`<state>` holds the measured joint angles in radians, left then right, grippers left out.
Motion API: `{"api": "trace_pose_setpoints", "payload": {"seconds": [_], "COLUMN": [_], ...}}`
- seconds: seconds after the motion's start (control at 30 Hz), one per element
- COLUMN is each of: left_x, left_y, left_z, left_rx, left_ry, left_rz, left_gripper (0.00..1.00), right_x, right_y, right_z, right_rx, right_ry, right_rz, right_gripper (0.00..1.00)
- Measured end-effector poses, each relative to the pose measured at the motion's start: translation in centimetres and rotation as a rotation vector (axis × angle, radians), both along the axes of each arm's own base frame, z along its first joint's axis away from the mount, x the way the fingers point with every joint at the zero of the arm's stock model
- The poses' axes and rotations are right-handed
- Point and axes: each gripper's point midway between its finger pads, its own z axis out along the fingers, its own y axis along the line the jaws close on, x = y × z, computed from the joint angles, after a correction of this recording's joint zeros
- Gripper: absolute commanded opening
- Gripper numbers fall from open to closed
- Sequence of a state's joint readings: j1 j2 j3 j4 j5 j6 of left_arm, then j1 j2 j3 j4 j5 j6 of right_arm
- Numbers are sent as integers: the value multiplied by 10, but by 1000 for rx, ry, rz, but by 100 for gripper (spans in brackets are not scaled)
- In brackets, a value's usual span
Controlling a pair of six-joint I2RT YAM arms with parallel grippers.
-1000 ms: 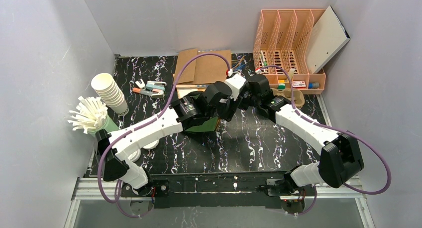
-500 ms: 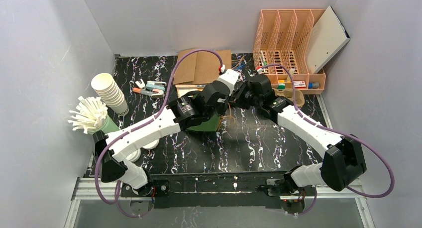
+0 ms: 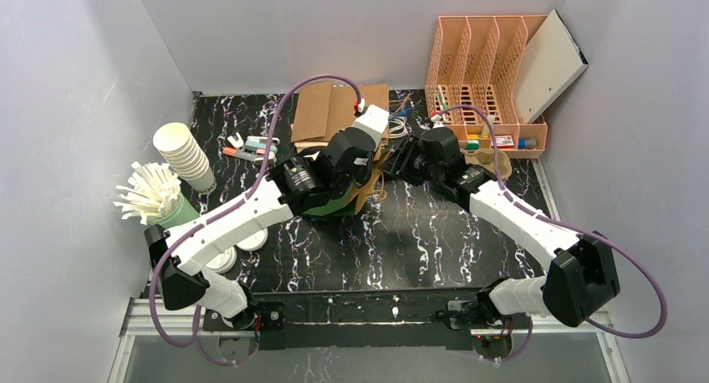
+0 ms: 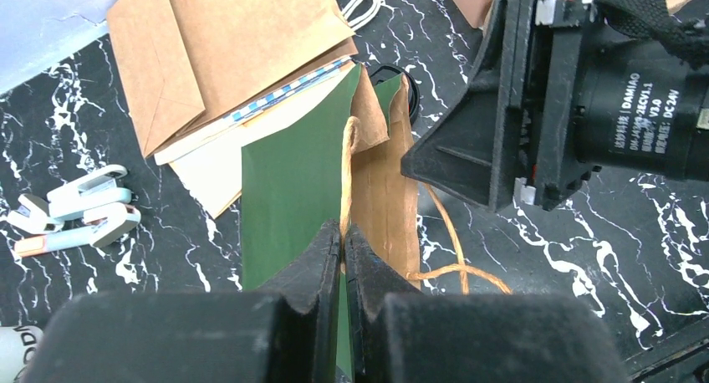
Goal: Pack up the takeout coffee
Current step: Open the takeout bag.
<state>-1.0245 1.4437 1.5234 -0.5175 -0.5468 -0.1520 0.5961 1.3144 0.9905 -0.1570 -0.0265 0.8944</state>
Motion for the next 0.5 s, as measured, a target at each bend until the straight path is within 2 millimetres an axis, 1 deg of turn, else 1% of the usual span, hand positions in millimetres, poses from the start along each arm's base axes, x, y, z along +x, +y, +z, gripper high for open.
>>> {"api": "trace_pose_setpoints", "payload": {"seconds": [0.1, 0.2, 0.27, 0.33, 0.4, 0.5], "left_x": [1, 1, 1, 0, -1, 0], "left_y": [4, 6, 6, 8, 9, 10], "left_z": [4, 8, 11, 13, 16, 21], "left_rx": [8, 14, 16, 17, 16, 11], "left_ry": [-15, -23, -31, -37, -44, -55], "left_rz": [4, 3, -3, -7, -11, -15], "left_gripper": [0, 0, 0, 0, 0, 0], "right_x": [-5, -11, -17, -22, -28, -38], "right_y": [-5, -8, -7, -4, -2, 3], "right_z": [-4, -7, -5, 2, 9, 16], "right_rx": [-29, -56, -61, -53, -39, -18], "right_ry": [-23, -47, -67, -94, -114, -123], "right_rz": [23, 61, 103, 147, 187, 252], "right_gripper": [60, 70, 74, 78, 79, 73]}}
